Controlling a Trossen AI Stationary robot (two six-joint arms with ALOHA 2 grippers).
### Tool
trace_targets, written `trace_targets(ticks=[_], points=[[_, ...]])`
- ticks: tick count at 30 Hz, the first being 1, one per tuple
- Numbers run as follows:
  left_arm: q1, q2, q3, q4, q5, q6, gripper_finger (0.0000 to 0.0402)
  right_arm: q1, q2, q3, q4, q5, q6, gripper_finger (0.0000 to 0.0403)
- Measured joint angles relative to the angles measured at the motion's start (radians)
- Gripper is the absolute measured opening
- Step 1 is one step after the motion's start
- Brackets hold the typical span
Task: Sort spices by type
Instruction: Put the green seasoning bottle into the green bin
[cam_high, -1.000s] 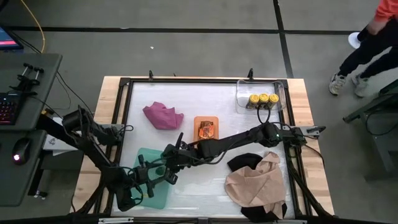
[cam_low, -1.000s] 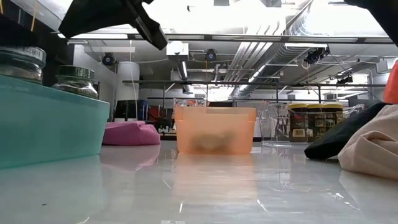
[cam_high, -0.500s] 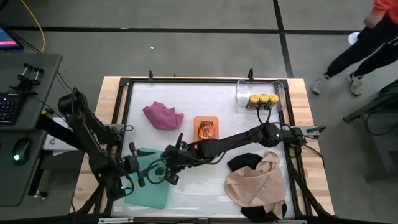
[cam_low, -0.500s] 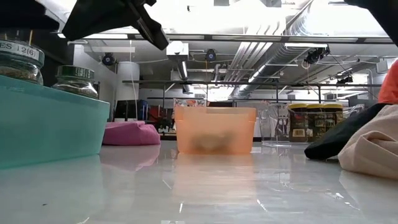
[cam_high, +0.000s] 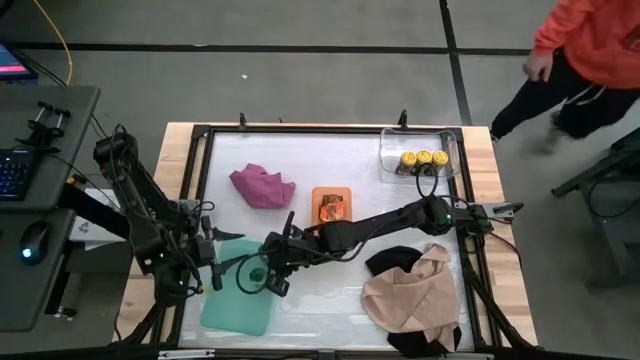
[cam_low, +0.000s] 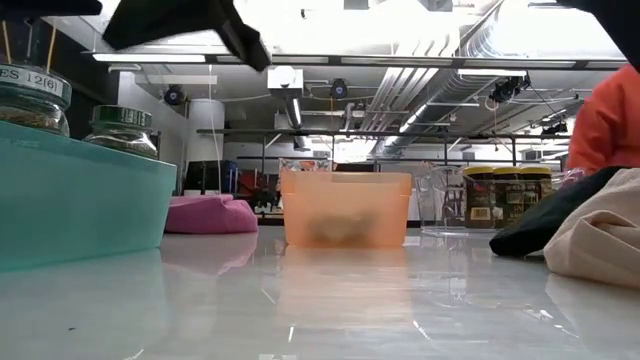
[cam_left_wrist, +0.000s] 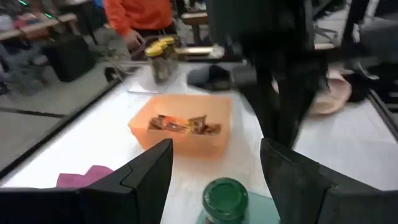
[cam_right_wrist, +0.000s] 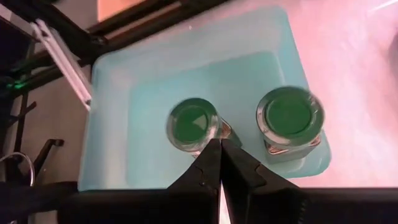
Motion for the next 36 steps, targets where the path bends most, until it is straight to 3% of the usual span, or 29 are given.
trace_targets(ticks=[9, 13, 17, 22, 28, 31, 36], points=[[-0.008, -0.1, 0.0, 0.01, 0.215, 0.046, 0.0227, -0.008, -0.099, 0.001, -0.045, 0.015, -0.051, 0.0], [-0.045, -0.072, 0.001, 0.011, 0.318, 0.044, 0.0217, 0.002, -0.098, -0.005, -0.033, -0.076, -0.041, 0.0], [-0.104, 0.008, 0.001, 0.042, 0.425, -0.033, 0.0162, 0.033, -0.097, -0.028, -0.067, -0.081, -0.01, 0.0], [-0.149, 0.182, 0.001, 0.123, 0.49, -0.147, 0.0021, 0.075, -0.098, -0.029, -0.115, -0.049, 0.007, 0.0], [-0.079, 0.371, 0.001, 0.244, 0.486, -0.189, 0.0002, 0.097, -0.09, -0.029, -0.161, -0.026, 0.043, 0.0], [-0.038, 0.417, 0.002, 0.32, 0.511, -0.128, 0.0001, 0.092, -0.085, -0.029, -0.161, -0.02, 0.055, 0.0], [0.011, 0.446, 0.001, 0.295, 0.519, -0.124, 0.0, 0.082, -0.084, -0.029, -0.159, -0.02, 0.055, 0.0]])
